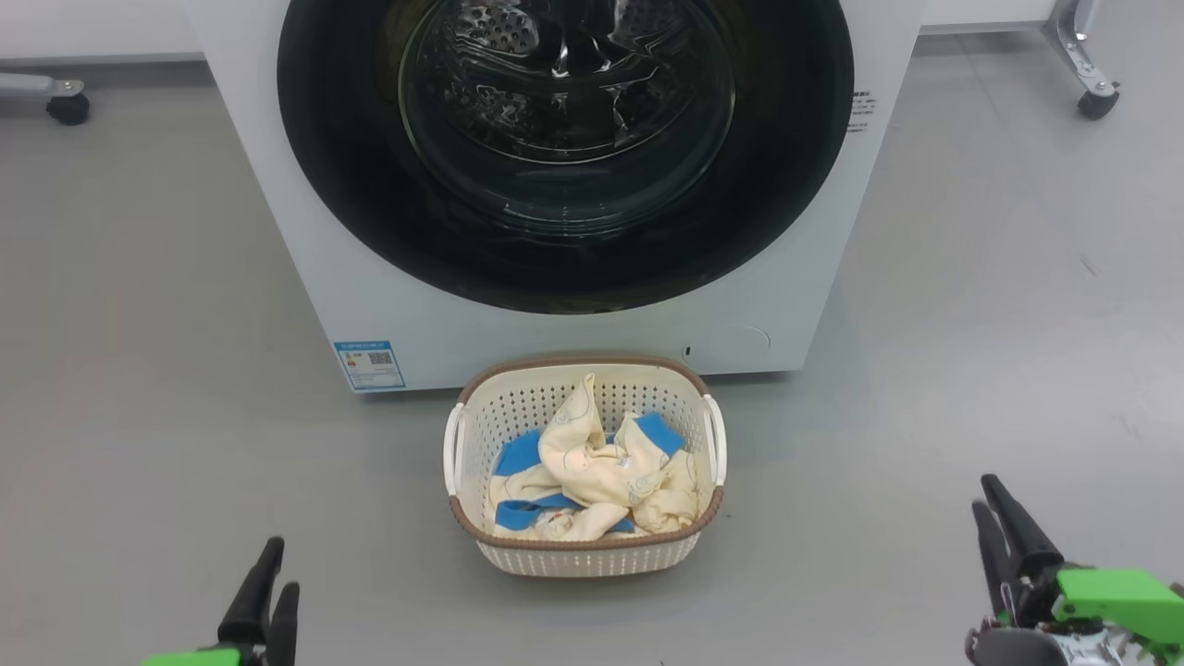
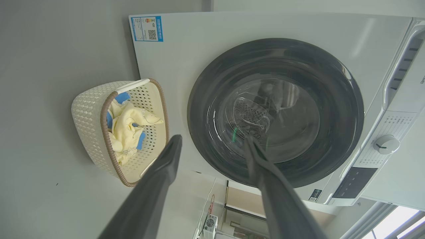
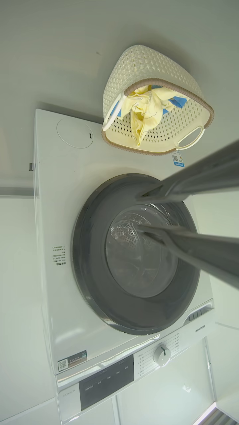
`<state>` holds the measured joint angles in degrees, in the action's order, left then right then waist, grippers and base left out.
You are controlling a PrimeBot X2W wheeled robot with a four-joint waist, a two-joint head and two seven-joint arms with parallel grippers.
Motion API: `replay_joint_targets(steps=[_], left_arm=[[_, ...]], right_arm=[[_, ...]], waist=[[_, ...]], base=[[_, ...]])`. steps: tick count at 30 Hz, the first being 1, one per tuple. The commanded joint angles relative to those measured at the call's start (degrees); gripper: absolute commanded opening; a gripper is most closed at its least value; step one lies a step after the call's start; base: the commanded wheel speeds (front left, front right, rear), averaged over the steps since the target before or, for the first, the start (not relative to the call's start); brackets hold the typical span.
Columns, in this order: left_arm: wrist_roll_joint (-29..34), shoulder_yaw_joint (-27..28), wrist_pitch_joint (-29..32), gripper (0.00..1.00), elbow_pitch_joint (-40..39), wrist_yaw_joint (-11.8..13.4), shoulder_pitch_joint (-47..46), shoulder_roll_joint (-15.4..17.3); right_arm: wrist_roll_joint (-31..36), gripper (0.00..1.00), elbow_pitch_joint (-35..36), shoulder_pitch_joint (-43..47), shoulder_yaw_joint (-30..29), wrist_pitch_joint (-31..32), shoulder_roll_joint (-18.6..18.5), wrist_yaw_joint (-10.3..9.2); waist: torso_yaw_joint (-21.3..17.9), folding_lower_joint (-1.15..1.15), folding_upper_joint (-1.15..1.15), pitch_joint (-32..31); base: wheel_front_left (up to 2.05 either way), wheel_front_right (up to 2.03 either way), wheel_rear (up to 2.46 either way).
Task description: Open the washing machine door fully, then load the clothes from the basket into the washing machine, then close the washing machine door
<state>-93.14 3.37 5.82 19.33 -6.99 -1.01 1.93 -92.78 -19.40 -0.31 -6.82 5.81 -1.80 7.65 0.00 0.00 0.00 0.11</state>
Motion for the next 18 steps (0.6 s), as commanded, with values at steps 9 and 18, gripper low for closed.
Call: replay_joint_targets(steps=[9, 18], left_arm=[[0.78, -0.40, -1.68, 1.00, -2.44, -0.06, -1.90, 0.44], [1.58, -0.97, -3.38, 1.00, -3.36, -0.10, -2.21, 0.49]], right_arm=[[1.42, 1.00, 2.12, -2.26, 0.96, -1.66, -0.54, -0.01], [3.04, 1.00, 2.58, -2.73, 1.92, -3.33, -0.59, -0.03]], waist=[[0.12, 0.00, 0.00, 0.02], [0.26, 0.00, 0.00, -0.04]], base=[[0.00, 0.00, 0.00], [0.00, 0.00, 0.00]])
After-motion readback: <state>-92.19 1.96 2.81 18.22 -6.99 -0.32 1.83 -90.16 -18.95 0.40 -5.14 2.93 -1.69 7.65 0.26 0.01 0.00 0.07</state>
